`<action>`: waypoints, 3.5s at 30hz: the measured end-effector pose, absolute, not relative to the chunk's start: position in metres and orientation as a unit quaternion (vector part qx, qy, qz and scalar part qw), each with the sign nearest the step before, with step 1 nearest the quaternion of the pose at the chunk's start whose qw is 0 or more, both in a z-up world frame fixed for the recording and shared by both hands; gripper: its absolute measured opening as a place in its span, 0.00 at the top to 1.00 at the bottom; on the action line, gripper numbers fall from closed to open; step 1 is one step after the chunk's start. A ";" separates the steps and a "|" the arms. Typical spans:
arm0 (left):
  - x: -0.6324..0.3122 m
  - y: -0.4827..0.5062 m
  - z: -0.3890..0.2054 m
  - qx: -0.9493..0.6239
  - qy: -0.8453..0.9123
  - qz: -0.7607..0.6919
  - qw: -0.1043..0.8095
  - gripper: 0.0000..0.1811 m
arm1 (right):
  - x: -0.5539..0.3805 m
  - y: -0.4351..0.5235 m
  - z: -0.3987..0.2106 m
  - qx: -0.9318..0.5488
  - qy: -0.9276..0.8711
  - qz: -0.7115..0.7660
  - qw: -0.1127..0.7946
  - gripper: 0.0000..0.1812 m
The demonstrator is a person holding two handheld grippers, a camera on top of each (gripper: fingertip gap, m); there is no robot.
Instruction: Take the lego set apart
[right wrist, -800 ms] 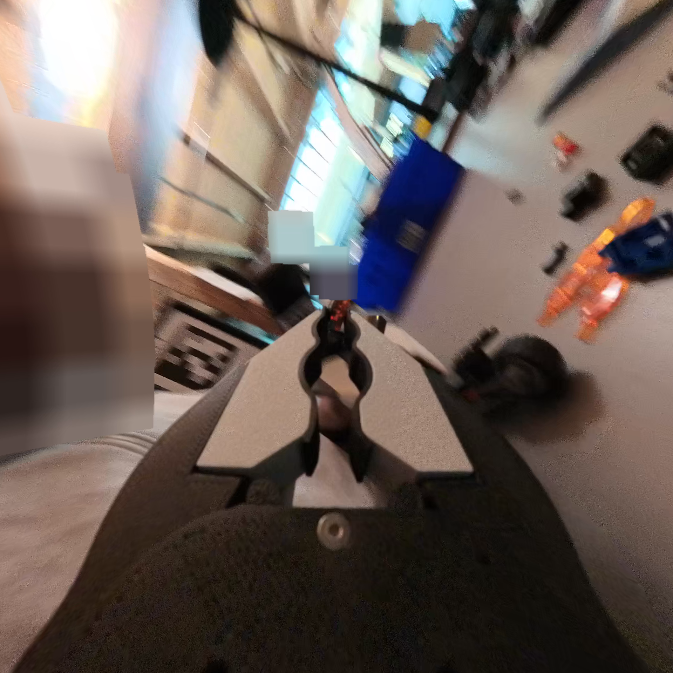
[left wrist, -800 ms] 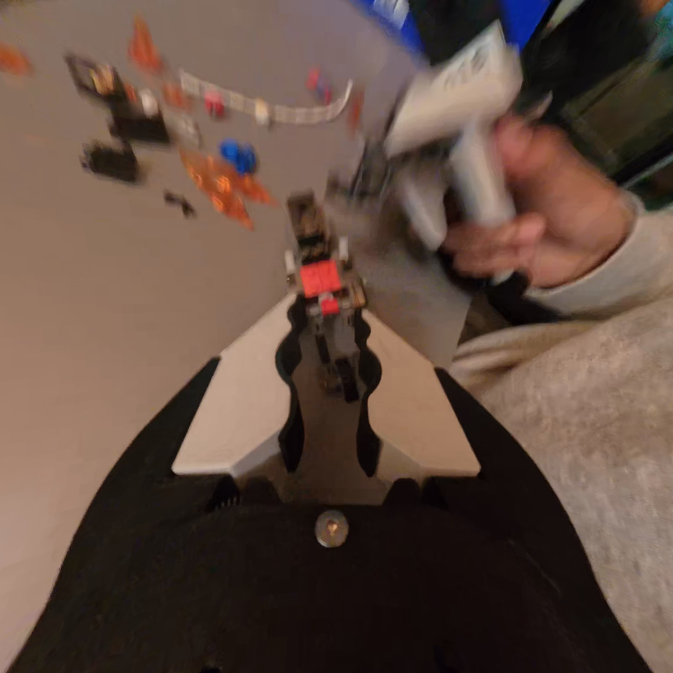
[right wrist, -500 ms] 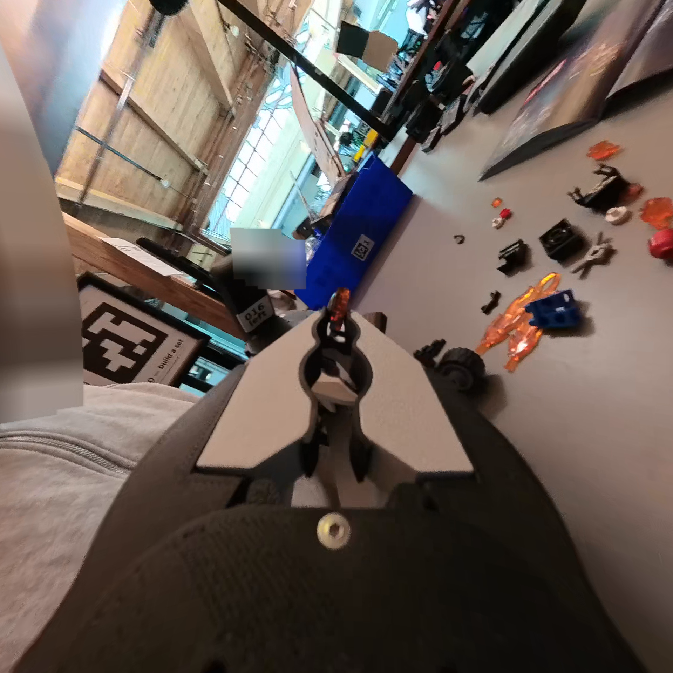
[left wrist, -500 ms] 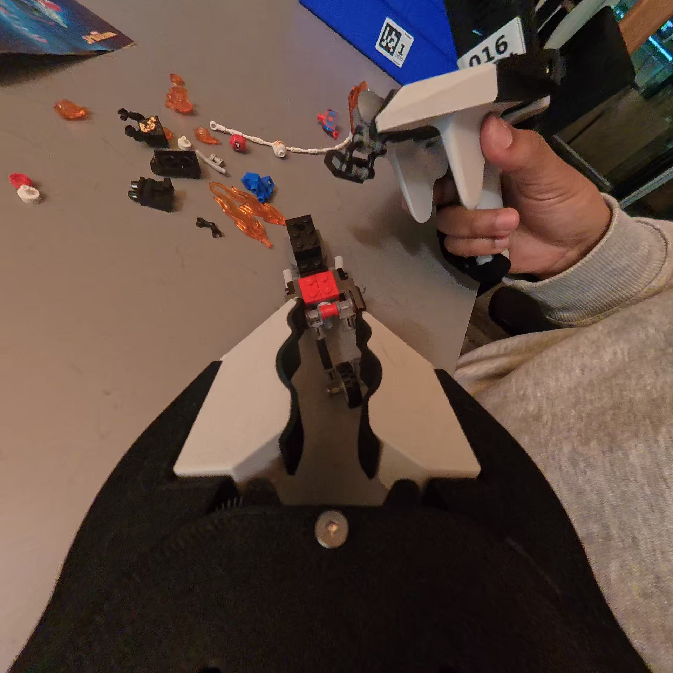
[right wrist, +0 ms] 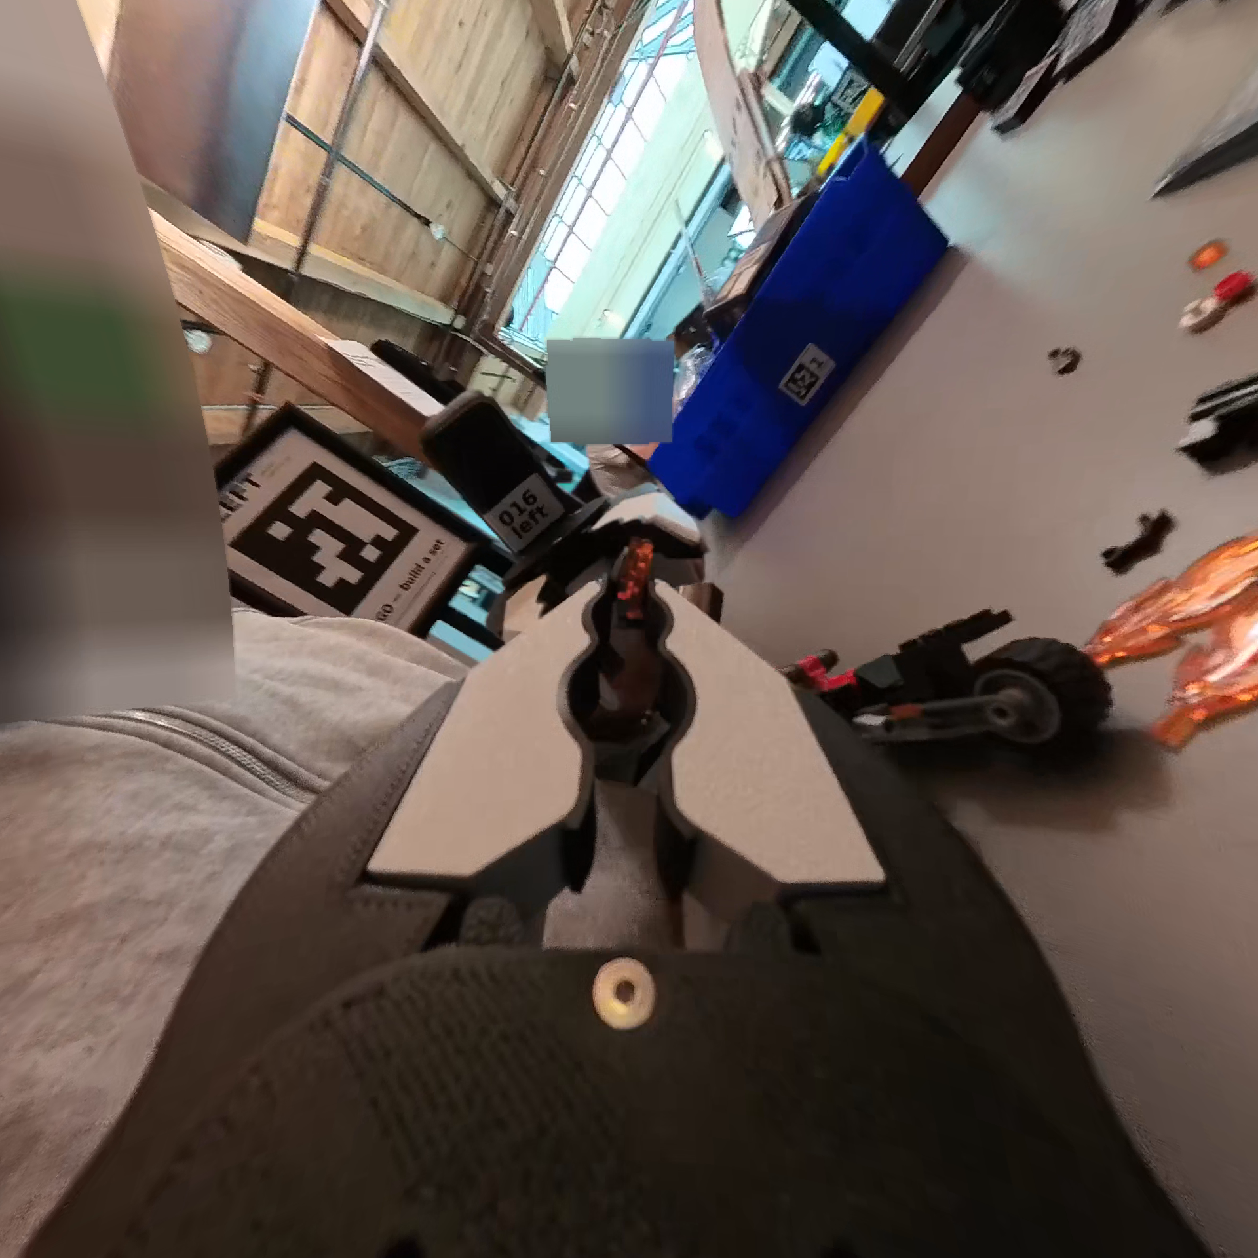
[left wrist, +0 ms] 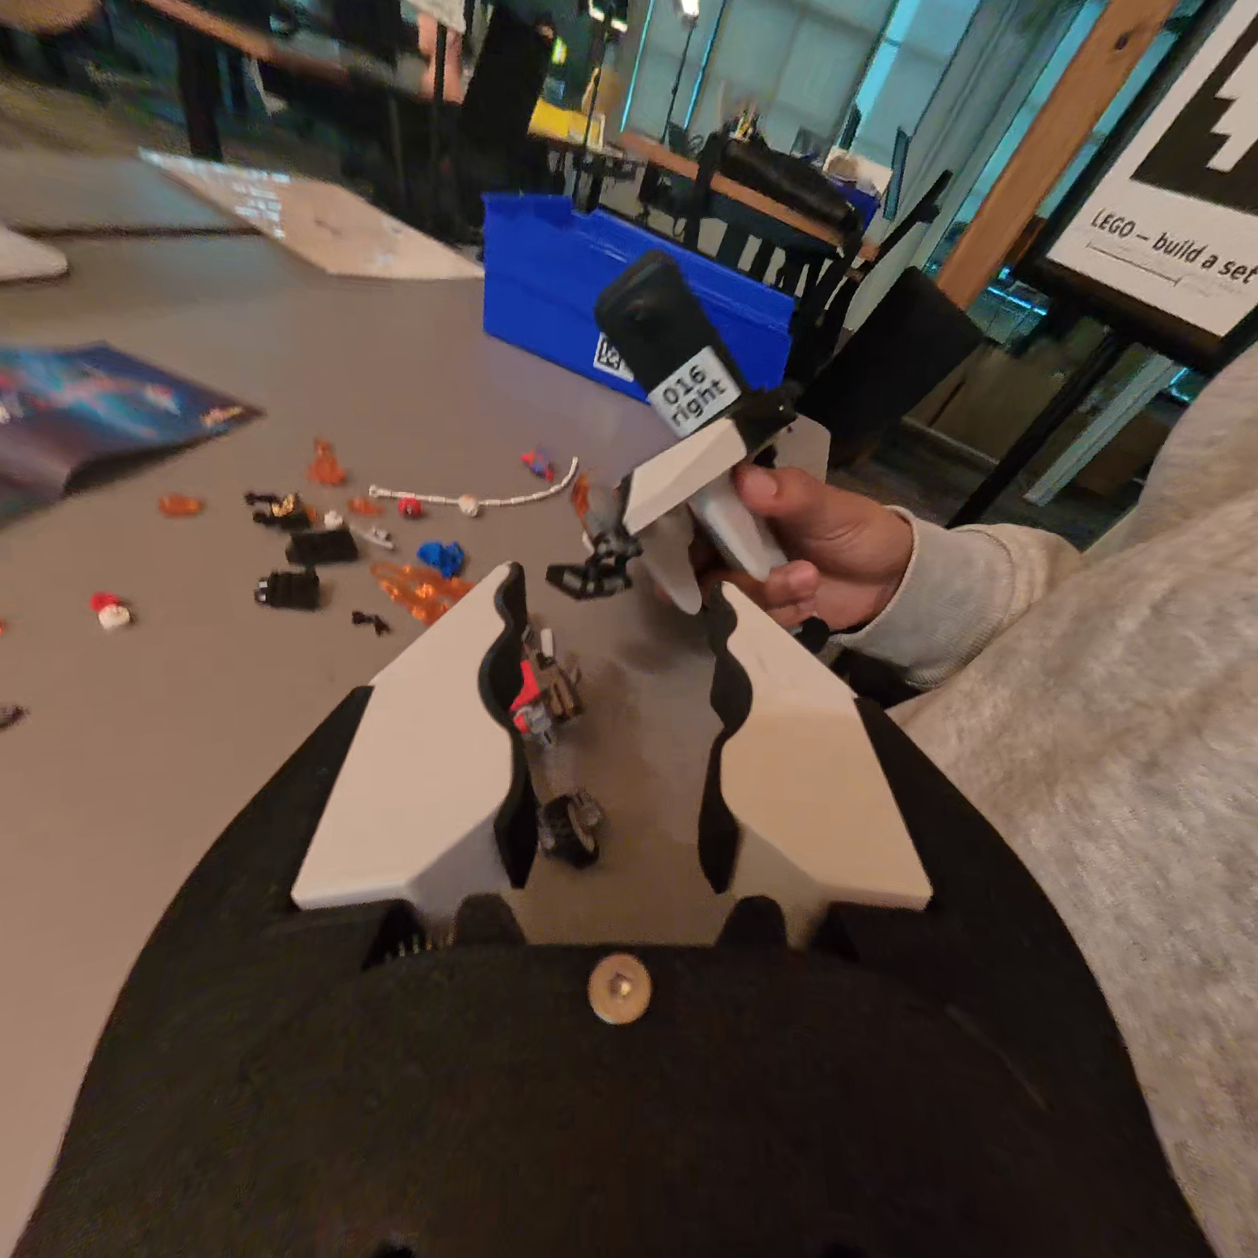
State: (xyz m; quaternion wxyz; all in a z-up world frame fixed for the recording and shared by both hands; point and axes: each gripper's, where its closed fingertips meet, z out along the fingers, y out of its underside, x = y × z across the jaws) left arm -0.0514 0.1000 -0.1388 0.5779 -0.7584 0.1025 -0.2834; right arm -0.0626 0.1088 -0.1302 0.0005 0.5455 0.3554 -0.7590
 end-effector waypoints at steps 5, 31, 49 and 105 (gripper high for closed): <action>-0.045 0.109 -0.148 -0.774 0.120 -0.253 0.568 0.77 | -0.068 0.100 -0.123 0.520 0.314 -0.792 0.065 0.97; -0.059 0.108 -0.146 -0.761 0.060 -0.319 0.562 0.84 | -0.075 0.119 -0.129 0.560 0.344 -0.750 -0.077 0.97; -0.052 0.104 -0.136 -0.716 -0.004 -0.475 0.512 0.95 | -0.072 0.119 -0.120 0.532 0.331 -0.775 -0.079 0.87; -0.075 0.110 -0.146 -0.777 -0.012 -0.381 0.501 0.79 | -0.091 0.139 -0.119 0.549 0.276 -0.784 -0.088 0.96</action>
